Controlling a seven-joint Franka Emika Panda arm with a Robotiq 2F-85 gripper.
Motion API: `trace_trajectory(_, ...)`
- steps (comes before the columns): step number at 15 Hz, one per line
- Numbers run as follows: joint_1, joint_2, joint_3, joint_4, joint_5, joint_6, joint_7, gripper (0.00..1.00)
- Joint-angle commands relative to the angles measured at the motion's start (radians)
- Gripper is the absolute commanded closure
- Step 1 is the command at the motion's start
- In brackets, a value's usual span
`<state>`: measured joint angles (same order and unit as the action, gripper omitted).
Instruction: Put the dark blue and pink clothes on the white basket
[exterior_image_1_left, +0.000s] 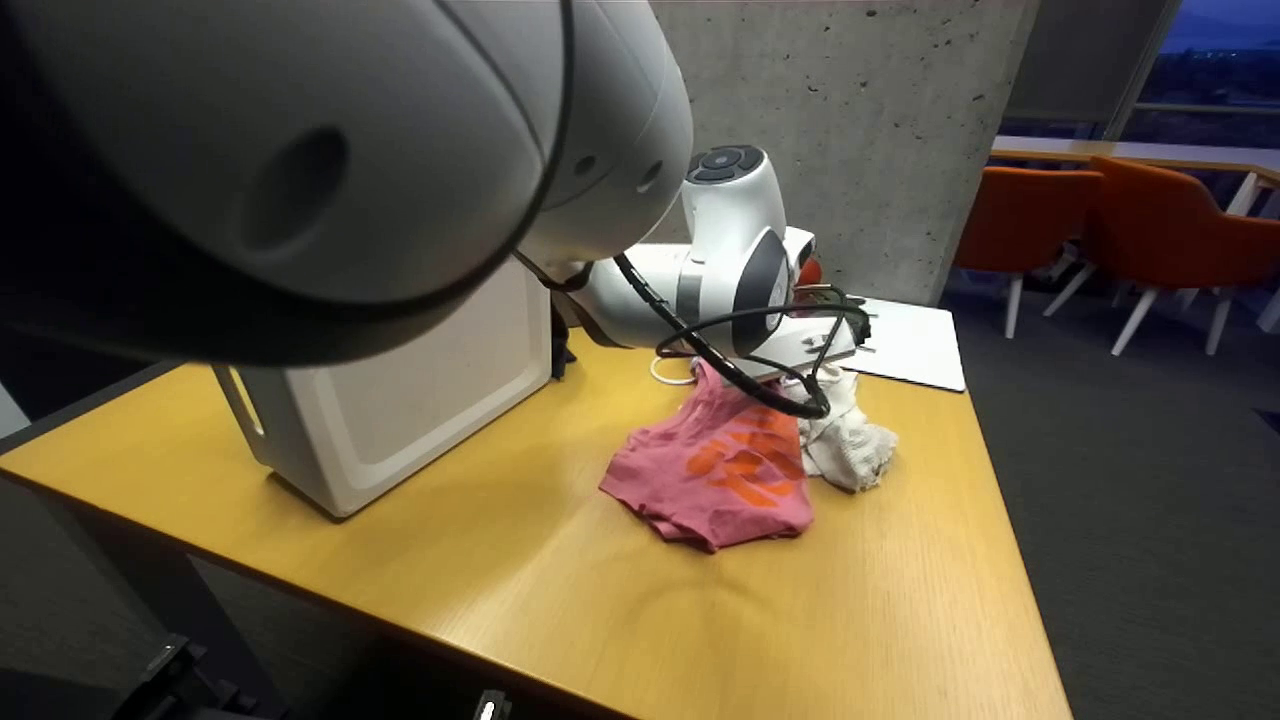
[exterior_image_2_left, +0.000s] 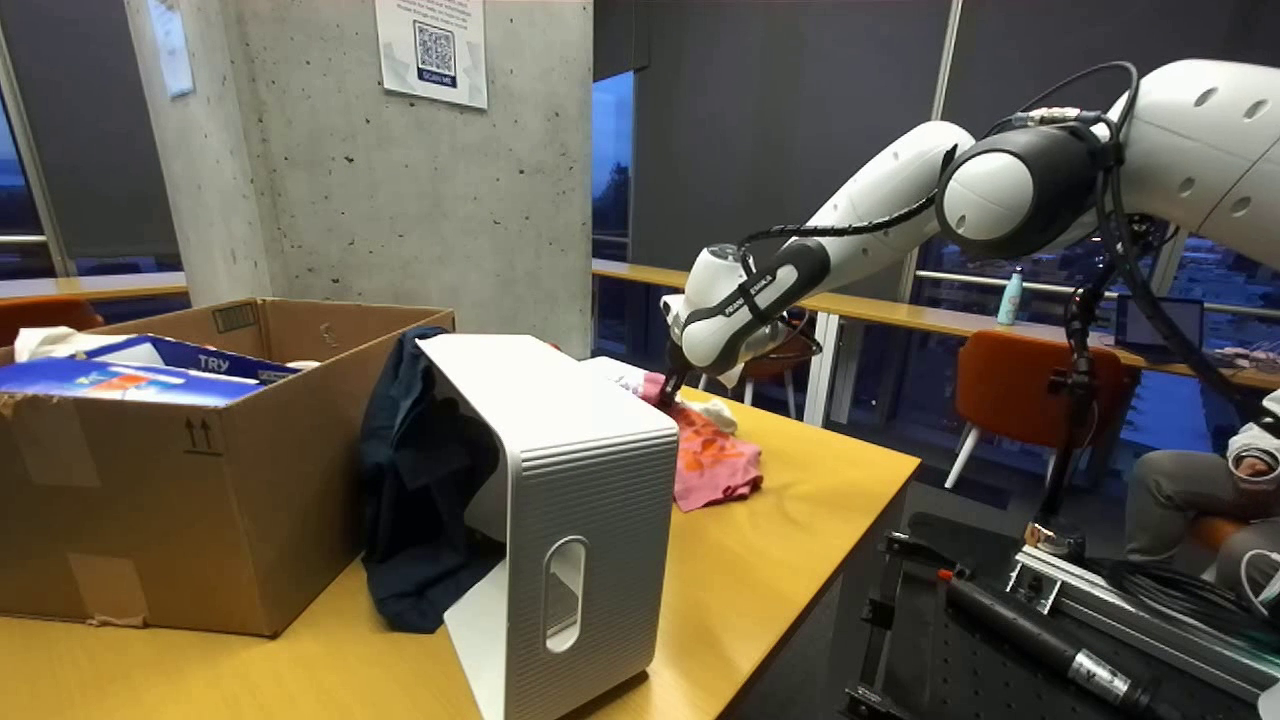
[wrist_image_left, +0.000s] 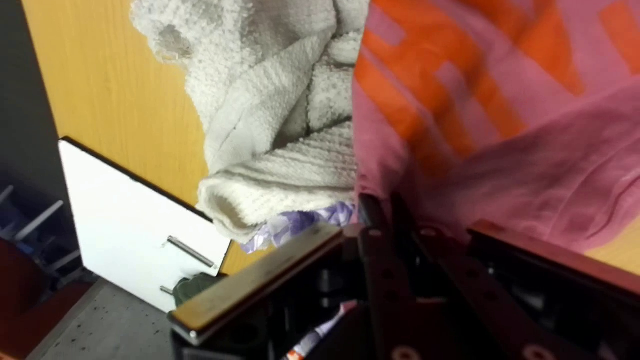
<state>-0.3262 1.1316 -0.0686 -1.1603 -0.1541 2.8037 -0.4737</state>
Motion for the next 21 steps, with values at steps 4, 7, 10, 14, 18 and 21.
trace_trajectory(4, 0.15, -0.21, -0.194, -0.138, -0.044, 0.016, 0.155, 0.99)
trace_trajectory(7, 0.224, -0.345, -0.244, -0.231, -0.049, -0.02, 0.175, 0.99)
trace_trajectory(10, 0.313, -0.477, -0.3, -0.336, -0.068, -0.005, 0.195, 0.99)
trace_trajectory(14, 0.505, -0.637, -0.451, -0.438, -0.186, -0.103, 0.298, 0.99)
trace_trajectory(18, 0.614, -0.797, -0.436, -0.488, -0.455, -0.234, 0.464, 0.99)
trace_trajectory(21, 0.609, -0.875, -0.312, -0.483, -0.594, -0.343, 0.553, 0.99)
